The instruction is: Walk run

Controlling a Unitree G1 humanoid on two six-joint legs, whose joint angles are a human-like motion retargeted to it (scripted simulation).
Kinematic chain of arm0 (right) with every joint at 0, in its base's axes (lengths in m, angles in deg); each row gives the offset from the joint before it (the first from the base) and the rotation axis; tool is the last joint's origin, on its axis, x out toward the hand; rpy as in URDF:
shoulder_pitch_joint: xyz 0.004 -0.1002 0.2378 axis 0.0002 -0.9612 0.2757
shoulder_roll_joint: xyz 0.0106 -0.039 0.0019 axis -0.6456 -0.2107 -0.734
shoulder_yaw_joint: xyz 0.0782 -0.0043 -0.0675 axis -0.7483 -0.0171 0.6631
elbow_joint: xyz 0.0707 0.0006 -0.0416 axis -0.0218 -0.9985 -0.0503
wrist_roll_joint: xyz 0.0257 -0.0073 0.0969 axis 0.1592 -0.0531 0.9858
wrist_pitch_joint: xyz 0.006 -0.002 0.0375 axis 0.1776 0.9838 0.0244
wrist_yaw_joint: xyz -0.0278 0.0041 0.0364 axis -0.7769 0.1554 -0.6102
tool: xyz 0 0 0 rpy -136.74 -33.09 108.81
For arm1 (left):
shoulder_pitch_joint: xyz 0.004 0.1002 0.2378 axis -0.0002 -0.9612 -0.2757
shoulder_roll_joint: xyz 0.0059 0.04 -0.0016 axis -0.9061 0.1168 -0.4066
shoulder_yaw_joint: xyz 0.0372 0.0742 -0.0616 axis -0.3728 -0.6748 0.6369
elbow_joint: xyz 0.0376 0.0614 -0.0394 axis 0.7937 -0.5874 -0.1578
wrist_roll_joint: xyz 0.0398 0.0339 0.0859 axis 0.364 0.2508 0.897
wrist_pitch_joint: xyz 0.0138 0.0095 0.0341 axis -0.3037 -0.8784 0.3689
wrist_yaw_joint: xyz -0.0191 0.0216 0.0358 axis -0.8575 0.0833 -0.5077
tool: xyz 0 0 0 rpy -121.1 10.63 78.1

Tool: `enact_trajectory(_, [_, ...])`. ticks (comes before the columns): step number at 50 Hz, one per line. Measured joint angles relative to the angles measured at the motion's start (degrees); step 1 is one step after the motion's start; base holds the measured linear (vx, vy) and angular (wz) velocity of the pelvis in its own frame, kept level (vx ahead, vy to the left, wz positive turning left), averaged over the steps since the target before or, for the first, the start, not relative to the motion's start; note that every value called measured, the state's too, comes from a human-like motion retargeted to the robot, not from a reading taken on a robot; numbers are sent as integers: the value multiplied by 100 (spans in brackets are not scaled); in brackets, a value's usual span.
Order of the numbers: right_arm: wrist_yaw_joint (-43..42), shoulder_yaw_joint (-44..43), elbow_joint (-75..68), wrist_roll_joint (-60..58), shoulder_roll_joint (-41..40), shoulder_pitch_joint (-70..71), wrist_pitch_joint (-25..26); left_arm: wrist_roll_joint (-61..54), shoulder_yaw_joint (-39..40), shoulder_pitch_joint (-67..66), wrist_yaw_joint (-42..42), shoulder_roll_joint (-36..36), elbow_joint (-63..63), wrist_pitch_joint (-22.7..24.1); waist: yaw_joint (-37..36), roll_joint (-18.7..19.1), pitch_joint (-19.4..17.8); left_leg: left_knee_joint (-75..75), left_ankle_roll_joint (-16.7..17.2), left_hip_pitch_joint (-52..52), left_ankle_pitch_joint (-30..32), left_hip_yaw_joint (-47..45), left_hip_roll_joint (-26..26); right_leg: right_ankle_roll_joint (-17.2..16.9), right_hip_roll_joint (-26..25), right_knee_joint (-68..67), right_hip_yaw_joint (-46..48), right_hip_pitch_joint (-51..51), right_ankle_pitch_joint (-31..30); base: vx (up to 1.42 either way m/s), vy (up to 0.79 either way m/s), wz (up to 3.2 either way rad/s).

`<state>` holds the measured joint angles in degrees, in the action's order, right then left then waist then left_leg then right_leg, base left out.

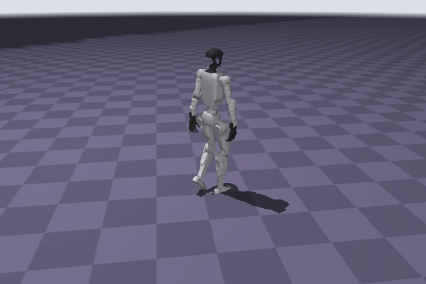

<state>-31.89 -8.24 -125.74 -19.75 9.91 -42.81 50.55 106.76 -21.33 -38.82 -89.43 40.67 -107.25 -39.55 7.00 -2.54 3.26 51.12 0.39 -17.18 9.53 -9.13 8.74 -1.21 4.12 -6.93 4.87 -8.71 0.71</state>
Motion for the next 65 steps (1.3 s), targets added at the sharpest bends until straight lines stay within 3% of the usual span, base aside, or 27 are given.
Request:
enact_trajectory(2, [-100, 261, 447, -37, 65, 357, -227, 159, 26, -247, 57, 37, -106, 8, -325, -56, -49, -540, -160, -535, -383, -231, -226, 140, -165, 204, 153, 259, 80, 75, -22, -31])
enact_trajectory(7, [-291, 568, 1593, -335, 466, 980, -573, 435, 121, -664, 197, -46, -481, -249, -801, -27, -168, -2981, -744, -1306, -636, -1326, -930, 346, -682, 539, 589, 976, 526, 88, -22, 31])
enact_trajectory(12, [-912, 521, 2121, -424, 727, 1194, -848, 269, 461, -902, 237, -10, -560, -686, -936, -176, -116, -5060, -888, -1424, -1082, -1257, -236, 368, -835, 487, 779, 1523, 532, 108, -13, 47])
enact_trajectory(15, [-1195, 527, 1971, -226, 619, 1111, -978, -77, 689, -905, 21, 66, -560, -787, -1175, -310, -41, -4768, -1110, -1140, -1010, -1401, -271, 182, -747, 184, 738, 1798, -370, 125, -3, -44])
enact_trajectory(18, [-1196, 525, 1507, -61, 322, 749, -1054, -563, 775, -758, -163, 74, -560, -598, -1228, -299, 166, -4415, -1064, -900, -614, -1472, -502, 47, -601, -433, 921, 1880, -2320, 147, 5, -14])
enact_trajectory(20, [-1076, 613, 1084, -17, 158, 403, -1076, -945, 742, -519, -191, 24, -560, -276, -969, -295, 89, -3940, -1184, -662, -851, -1218, -485, 90, -681, -1966, 402, 1457, -3071, 110, 0, 120])
enact_trajectory(22, [-734, 611, 622, -186, 107, 134, -922, -1296, 680, 41, -73, -93, -533, 2, -749, -467, -149, -3570, -1443, -344, -1259, -1018, -27, 306, -227, -4018, 656, 865, -3071, 115, -8, 144])
enact_trajectory(23, [-512, 579, 423, -394, 29, -37, -790, -1478, 673, 320, 46, -129, -452, 92, -763, -341, -158, -3674, -1481, -137, -1318, -867, -104, 313, -376, -4174, 649, 727, -3071, 114, -12, 89])
enact_trajectory(25, [-154, 464, 115, -893, -160, -419, -486, -1801, 649, 924, 234, -195, -124, 250, -664, 233, -74, -3885, -1437, 140, -1408, -299, -555, 435, -1221, -3706, 712, 374, -3054, 91, -13, 87])
enact_trajectory(27, [-87, 387, -179, -1271, -303, -846, -248, -2055, 557, 1480, 178, -181, 302, 436, -619, 367, -113, -3887, -1407, 386, -1545, -49, -531, 399, -1383, -3918, 405, -175, -2364, 99, -18, 110])
enact_trajectory(30, [20, 345, -404, -1610, -576, -1547, -134, -2454, 198, 2233, -243, -195, 994, 614, -195, 477, -151, -4249, -1335, 917, -1579, 652, -362, 323, -1156, -3717, 313, -989, -1362, 97, -21, 191])
enact_trajectory(35, [825, 390, -404, -2205, -1000, -2595, -101, -2832, -464, 3144, -1155, -525, 1881, 668, 532, 377, -164, -4597, -1363, 1756, -1787, 1342, 75, -183, 13, -1564, 590, -1767, -884, 101, -37, 170])
enact_trajectory(38, [1178, 353, -404, -2524, -1111, -2938, -49, -2739, -711, 3441, -1322, -784, 2207, 816, 898, 277, -285, -4622, -1304, 2380, -1987, 1688, 196, -518, 230, -200, 279, -2047, -479, 104, -57, 111])
enact_trajectory(40, [1320, 367, -404, -2614, -1106, -3013, 45, -2585, -772, 3526, -1244, -946, 2299, 926, 934, 237, -334, -4679, -1167, 2785, -2021, 1569, 135, -1119, 261, 574, 4, -2190, -227, 92, -52, 13])
enact_trajectory(41, [1327, 380, -404, -2592, -1082, -3011, 127, -2470, -765, 3493, -1134, -985, 2283, 970, 919, 250, -298, -4658, -1064, 2913, -1932, 1491, 87, -1180, 379, 692, 448, -2218, -217, 93, -55, -22])
enact_trajectory(42, [1319, 381, -404, -2564, -1051, -2992, 217, -2349, -745, 3442, -1014, -1007, 2249, 1004, 929, 266, -254, -4613, -947, 3024, -1799, 1441, 44, -1107, 412, 701, 643, -2244, -221, 117, -73, -8])
enact_trajectory(43, [1279, 358, -404, -2521, -1006, -2937, 322, -2216, -700, 3354, -876, -995, 2181, 1015, 988, 287, -195, -4521, -798, 3098, -1578, 1450, 10, -765, 275, 492, 343, -2263, -253, 122, -75, 2])
enact_trajectory(45, [1099, 234, -404, -2409, -897, -2763, 511, -1957, -579, 3087, -640, -916, 1950, 1002, 1010, 291, 24, -4309, -387, 3177, -812, 1358, -5, -390, 554, -136, 1456, -2276, -119, 118, -68, 21])
enact_trajectory(47, [750, 83, -404, -2192, -787, -2568, 497, -1673, -445, 2668, -502, -785, 1535, 968, 1339, 403, 204, -3758, 81, 3150, 559, 1333, -233, -103, 425, -424, 1043, -2197, -719, 134, -79, 75])
enact_trajectory(48, [566, 50, -404, -2023, -718, -2431, 400, -1509, -358, 2429, -451, -714, 1278, 943, 1353, 424, 299, -3384, 314, 3056, 1299, 1168, -292, 39, 277, -636, 461, -2157, -715, 132, -80, 10])
enact_trajectory(50, [264, -44, -404, -1676, -603, -2049, 145, -1185, -254, 1950, -332, -607, 723, 802, 1282, 562, 197, -1680, 638, 2549, 2047, 898, -647, 436, -213, -965, 214, -1834, -340, 113, -66, -52])
enact_trajectory(52, [97, -92, -151, -1397, -534, -1472, 106, -932, -134, 1651, -254, -654, 115, 425, 1224, 694, -14, 115, 632, 1909, 2047, 531, -1224, 608, -567, -970, 533, -1386, -91, 97, -60, -77])
enact_trajectory(53, [0, -110, 123, -1275, -533, -1212, 158, -778, -62, 1469, -243, -621, -115, 193, 1207, 486, 75, 66, 496, 1736, 2047, 460, -928, 604, -300, -759, 684, -1145, -135, 95, -61, -78])
enact_trajectory(55, [-229, -95, 738, -1007, -539, -713, 178, -427, 53, 1046, -216, -503, -406, -254, 1117, 75, 194, -23, 104, 1310, 1672, 176, -470, 634, -292, -517, -150, -814, -54, 90, -54, -98])
enact_trajectory(58, [-616, 277, 1676, -469, -472, -85, -185, -46, 140, 349, -99, -234, -553, -312, 678, -148, 45, 53, 142, 389, 640, 381, -41, 664, -387, -91, -253, -201, -156, 101, -47, -183])
enact_trajectory(61, [-769, 751, 2472, -91, -243, 438, -692, 179, 148, -296, 9, 54, -560, -215, 140, -326, -100, -777, -123, -333, -212, -306, -478, 876, -636, 207, -410, 273, -173, 86, -35, -214])
enact_trajectory(65, [-848, 1025, 3121, 80, 183, 1136, -1101, 782, 303, -887, -35, 312, -560, -398, -447, -172, -323, -2956, -239, -762, -403, -1162, -1048, 1130, -1158, 347, -541, 867, 79, 102, -24, -152])
